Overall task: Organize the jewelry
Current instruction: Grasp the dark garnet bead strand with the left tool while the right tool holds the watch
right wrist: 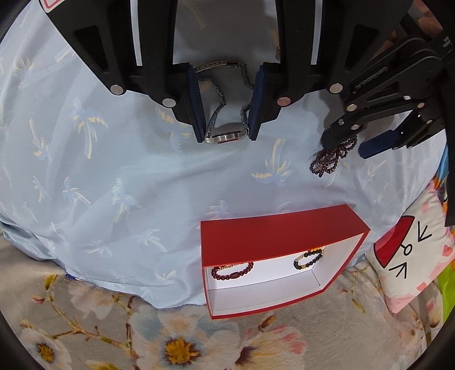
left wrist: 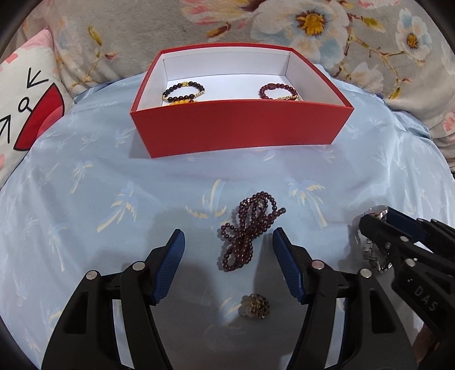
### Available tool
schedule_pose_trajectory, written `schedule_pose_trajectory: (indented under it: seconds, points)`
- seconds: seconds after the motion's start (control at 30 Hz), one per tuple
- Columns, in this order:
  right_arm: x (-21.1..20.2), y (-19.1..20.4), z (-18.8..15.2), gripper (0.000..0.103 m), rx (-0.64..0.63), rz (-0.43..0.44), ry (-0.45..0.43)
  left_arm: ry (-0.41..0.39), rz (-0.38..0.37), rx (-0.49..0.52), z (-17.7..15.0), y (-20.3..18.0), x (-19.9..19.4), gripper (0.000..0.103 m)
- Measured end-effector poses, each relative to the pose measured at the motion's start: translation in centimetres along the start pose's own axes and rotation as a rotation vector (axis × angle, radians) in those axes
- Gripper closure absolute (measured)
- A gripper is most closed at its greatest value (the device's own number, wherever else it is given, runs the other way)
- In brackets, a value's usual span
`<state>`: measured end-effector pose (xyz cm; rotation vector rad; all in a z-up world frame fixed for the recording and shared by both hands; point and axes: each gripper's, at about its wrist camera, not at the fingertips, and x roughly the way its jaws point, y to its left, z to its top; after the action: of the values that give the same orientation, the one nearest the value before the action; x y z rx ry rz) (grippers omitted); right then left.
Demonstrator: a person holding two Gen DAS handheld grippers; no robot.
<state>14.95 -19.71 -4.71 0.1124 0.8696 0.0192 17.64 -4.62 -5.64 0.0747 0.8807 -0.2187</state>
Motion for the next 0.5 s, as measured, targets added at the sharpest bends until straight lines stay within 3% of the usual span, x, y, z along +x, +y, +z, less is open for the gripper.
schedule_pose_trajectory:
  seconds: [0.2, 0.27, 0.5]
  points:
    - [-0.4, -0.1, -0.1, 0.074, 0.007, 0.010, -0.009, -0.008, -0.001, 0.000, 0.5, 0.0, 0.2, 0.062]
    - [-0.5, 0.0, -0.1, 0.074, 0.007, 0.014, -0.011, -0.007, -0.008, 0.001, 0.5, 0.0, 0.2, 0.075]
    - [-1.2, 0.4, -0.2, 0.076, 0.004, 0.027, -0.024, -0.010, -0.038, -0.013, 0.7, 0.3, -0.5, 0.091]
